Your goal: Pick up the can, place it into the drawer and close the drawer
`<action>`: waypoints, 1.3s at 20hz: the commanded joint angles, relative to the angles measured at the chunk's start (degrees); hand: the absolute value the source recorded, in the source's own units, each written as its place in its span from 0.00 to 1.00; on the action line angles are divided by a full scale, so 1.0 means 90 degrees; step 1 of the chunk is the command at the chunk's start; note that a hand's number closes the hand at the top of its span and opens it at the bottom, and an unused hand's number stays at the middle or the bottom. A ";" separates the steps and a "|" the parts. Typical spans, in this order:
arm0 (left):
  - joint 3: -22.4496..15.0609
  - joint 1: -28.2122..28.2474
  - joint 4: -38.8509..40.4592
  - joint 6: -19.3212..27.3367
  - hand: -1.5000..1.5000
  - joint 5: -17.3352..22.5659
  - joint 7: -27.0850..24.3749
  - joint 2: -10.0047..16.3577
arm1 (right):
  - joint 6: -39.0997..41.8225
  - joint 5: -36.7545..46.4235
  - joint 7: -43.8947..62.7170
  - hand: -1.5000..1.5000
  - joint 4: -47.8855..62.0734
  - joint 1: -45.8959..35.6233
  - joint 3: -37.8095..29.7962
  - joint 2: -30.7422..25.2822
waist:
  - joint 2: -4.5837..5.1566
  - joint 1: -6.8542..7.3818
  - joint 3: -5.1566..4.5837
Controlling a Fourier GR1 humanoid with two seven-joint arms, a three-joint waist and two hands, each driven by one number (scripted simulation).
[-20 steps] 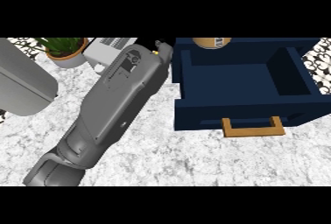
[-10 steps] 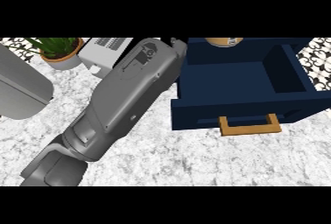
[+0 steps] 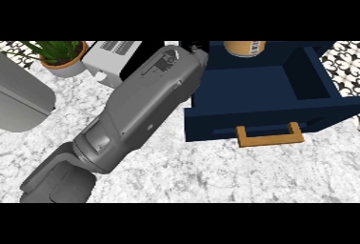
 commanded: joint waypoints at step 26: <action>-0.1155 0.0043 0.0697 0.0676 0.00 0.1553 -0.1052 -0.0001 | 0.0007 0.0807 -0.0307 0.00 -0.0500 -0.0573 -0.0099 -0.0337 | 0.0057 -0.0150 -0.0001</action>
